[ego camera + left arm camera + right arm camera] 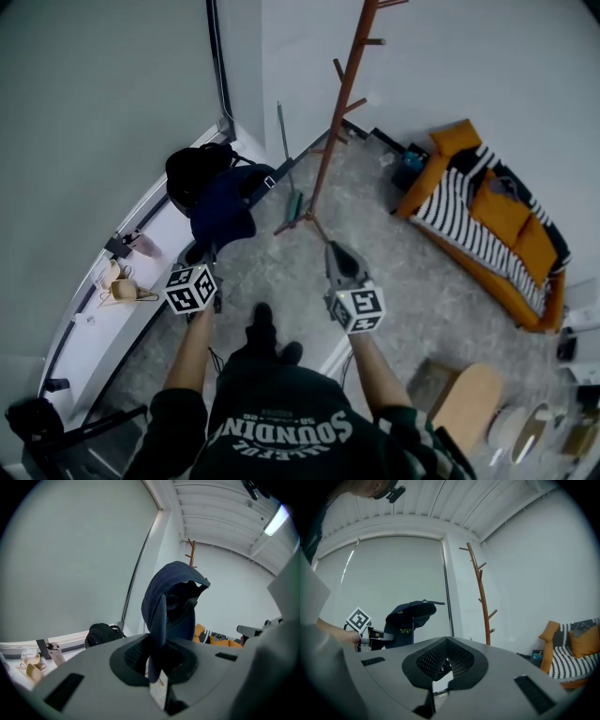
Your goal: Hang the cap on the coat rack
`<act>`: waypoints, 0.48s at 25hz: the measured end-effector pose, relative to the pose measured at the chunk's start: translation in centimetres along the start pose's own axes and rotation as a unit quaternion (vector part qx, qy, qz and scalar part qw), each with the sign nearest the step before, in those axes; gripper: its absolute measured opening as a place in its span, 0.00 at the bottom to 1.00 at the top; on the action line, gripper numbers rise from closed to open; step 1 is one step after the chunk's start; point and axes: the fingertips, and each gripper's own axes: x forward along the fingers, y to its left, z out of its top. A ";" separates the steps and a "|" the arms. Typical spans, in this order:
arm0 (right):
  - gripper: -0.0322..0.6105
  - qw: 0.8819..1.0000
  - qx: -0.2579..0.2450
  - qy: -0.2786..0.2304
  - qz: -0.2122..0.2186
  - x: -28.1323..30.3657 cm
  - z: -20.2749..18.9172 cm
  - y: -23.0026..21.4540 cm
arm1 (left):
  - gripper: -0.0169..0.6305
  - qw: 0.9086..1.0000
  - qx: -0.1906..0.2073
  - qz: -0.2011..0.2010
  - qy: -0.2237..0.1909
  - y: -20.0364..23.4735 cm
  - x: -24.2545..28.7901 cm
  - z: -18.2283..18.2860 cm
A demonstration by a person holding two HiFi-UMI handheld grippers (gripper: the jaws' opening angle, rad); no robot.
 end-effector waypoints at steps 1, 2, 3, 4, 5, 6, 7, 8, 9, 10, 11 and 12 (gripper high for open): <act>0.05 1.000 0.000 0.003 0.001 0.4 0.1 -0.2 | 0.05 1.000 0.001 -0.001 0.000 0.0 0.5 0.2; 0.05 1.000 0.001 0.004 0.001 0.9 0.3 -0.6 | 0.05 1.000 0.001 -0.001 -0.001 -0.1 1.1 0.4; 0.05 1.000 0.002 0.003 -0.002 1.4 0.4 -0.9 | 0.05 1.000 0.002 -0.002 -0.002 -0.1 1.7 0.6; 0.05 1.000 0.002 0.003 -0.007 1.9 0.5 -1.4 | 0.05 1.000 0.002 -0.003 -0.002 -0.2 2.4 1.0; 0.05 1.000 0.001 0.005 -0.012 2.6 0.5 -1.9 | 0.05 1.000 0.004 -0.005 -0.003 -0.2 3.3 1.3; 0.05 1.000 -0.001 0.007 -0.015 3.3 0.4 -2.4 | 0.05 1.000 0.005 -0.007 -0.004 -0.3 4.2 1.8; 0.05 1.000 -0.001 0.011 -0.017 4.0 0.2 -2.8 | 0.05 1.000 0.007 -0.010 -0.004 -0.4 5.2 2.3; 0.05 1.000 0.001 0.015 -0.015 4.9 0.1 -3.2 | 0.05 1.000 0.008 -0.013 -0.004 -0.4 6.3 2.7; 0.05 1.000 0.004 0.018 -0.013 5.8 0.1 -3.5 | 0.05 1.000 0.009 -0.016 -0.004 -0.4 7.5 3.2; 0.05 1.000 0.006 0.018 -0.011 6.9 0.3 -3.8 | 0.05 1.000 0.012 -0.020 -0.004 -0.4 8.7 3.7; 0.05 1.000 0.008 0.016 -0.011 8.0 0.5 -4.2 | 0.05 1.000 0.015 -0.023 -0.005 -0.3 10.0 4.2; 0.05 1.000 0.009 0.016 -0.013 9.1 0.7 -4.7 | 0.05 0.999 0.018 -0.027 -0.005 -0.3 11.3 4.8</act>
